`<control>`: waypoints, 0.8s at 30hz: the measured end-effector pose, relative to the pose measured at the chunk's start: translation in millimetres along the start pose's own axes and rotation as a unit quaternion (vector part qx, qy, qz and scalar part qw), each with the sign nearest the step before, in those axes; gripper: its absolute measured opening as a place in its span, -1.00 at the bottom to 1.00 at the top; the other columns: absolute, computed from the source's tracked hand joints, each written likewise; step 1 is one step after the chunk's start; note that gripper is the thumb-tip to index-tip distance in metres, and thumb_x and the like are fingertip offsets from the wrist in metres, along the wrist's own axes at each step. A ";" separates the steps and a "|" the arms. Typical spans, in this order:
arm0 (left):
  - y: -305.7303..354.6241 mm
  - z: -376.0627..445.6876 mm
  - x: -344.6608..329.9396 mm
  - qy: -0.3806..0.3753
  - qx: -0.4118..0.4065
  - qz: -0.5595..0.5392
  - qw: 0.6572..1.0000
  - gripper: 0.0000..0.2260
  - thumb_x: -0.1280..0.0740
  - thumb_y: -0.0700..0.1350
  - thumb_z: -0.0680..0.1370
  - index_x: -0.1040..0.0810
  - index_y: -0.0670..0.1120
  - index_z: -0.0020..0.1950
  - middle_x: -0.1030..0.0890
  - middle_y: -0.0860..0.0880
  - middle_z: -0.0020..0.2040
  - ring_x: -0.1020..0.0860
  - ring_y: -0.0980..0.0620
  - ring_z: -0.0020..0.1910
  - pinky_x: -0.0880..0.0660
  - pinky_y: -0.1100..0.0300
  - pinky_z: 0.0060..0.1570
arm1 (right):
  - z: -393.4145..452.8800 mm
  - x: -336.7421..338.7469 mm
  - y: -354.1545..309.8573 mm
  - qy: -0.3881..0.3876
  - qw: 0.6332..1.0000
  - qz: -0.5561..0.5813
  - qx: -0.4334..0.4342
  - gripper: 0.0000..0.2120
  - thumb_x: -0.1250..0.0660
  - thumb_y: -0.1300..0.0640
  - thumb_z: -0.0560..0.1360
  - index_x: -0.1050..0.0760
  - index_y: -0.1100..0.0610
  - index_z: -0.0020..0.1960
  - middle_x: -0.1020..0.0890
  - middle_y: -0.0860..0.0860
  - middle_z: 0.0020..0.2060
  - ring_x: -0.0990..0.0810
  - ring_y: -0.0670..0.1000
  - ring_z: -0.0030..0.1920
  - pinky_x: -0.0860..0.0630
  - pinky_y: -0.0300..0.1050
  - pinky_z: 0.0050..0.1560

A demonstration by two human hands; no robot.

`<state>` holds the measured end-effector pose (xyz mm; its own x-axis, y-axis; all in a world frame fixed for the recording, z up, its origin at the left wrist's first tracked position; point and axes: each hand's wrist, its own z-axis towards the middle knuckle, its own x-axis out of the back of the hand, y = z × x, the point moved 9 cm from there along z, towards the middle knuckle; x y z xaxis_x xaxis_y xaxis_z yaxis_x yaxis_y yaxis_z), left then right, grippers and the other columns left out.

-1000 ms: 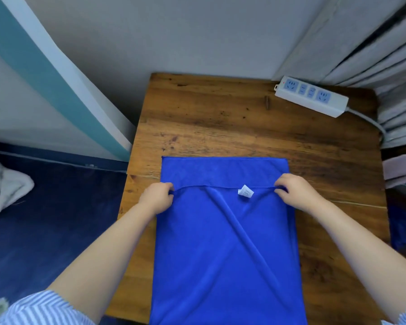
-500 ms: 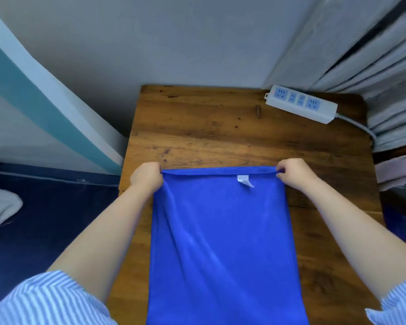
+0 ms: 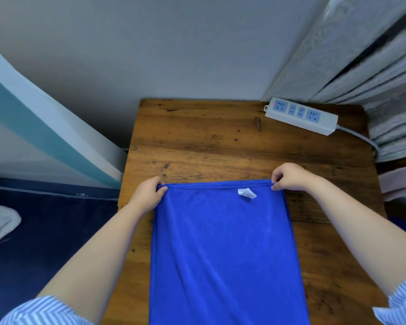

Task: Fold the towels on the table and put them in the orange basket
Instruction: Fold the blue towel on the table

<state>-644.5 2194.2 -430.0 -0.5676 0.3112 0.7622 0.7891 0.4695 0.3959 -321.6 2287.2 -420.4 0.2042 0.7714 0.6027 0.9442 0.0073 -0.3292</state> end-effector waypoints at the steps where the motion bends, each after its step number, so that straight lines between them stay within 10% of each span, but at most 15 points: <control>1: -0.3 -2.1 3.6 0.005 -0.003 -0.009 1.000 -0.89 -0.22 -0.18 0.56 -0.37 -0.13 -0.16 -0.49 -0.10 -0.16 -0.42 -0.06 -0.16 -0.30 0.16 -0.20 | -3.3 3.9 1.1 0.004 0.999 0.038 -0.003 -0.80 -0.40 0.25 0.38 -0.47 0.12 -0.39 -0.51 -0.02 -0.36 -0.47 -0.03 -0.26 -0.36 -0.25 -0.35; 9: 2.7 -33.7 29.8 0.027 -0.057 0.065 0.996 -0.73 -0.13 -0.22 0.60 -0.43 -0.15 0.28 -0.52 -0.13 0.16 -0.48 -0.11 0.15 -0.41 0.12 0.07 | -59.0 22.5 22.6 0.066 0.972 0.224 -0.015 -0.74 -0.38 0.35 0.39 -0.45 0.18 -0.44 -0.58 0.07 -0.25 -0.51 0.03 -0.18 -0.42 -0.17 -0.21; 18: 56.5 -93.7 91.0 0.083 -0.132 0.294 0.943 -0.80 -0.15 -0.17 0.57 -0.56 -0.10 0.03 -0.47 -0.04 -0.11 -0.50 -0.05 0.00 -0.45 0.13 -0.13 | -145.3 74.6 -15.2 0.235 0.968 0.078 0.043 -0.86 -0.38 0.34 0.37 -0.47 0.15 -0.25 -0.52 0.01 -0.28 -0.46 -0.04 -0.25 -0.32 -0.30 -0.37; 24: 108.6 -143.7 171.5 0.201 -0.124 0.316 0.919 -0.78 -0.18 -0.20 0.56 -0.60 -0.07 0.08 -0.60 -0.05 0.07 -0.53 -0.07 0.09 -0.40 0.17 -0.17 | -215.4 117.8 -53.7 0.347 0.934 -0.081 0.001 -0.77 -0.23 0.36 0.40 -0.61 0.21 -0.04 -0.62 0.16 0.00 -0.54 0.13 0.01 -0.46 -0.14 -0.07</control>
<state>-622.4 2179.8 -182.6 0.1166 0.1036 0.9878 0.9887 0.0821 -0.1254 -292.5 2240.5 -175.2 0.1777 0.1611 0.9708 0.9769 0.0896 -0.1937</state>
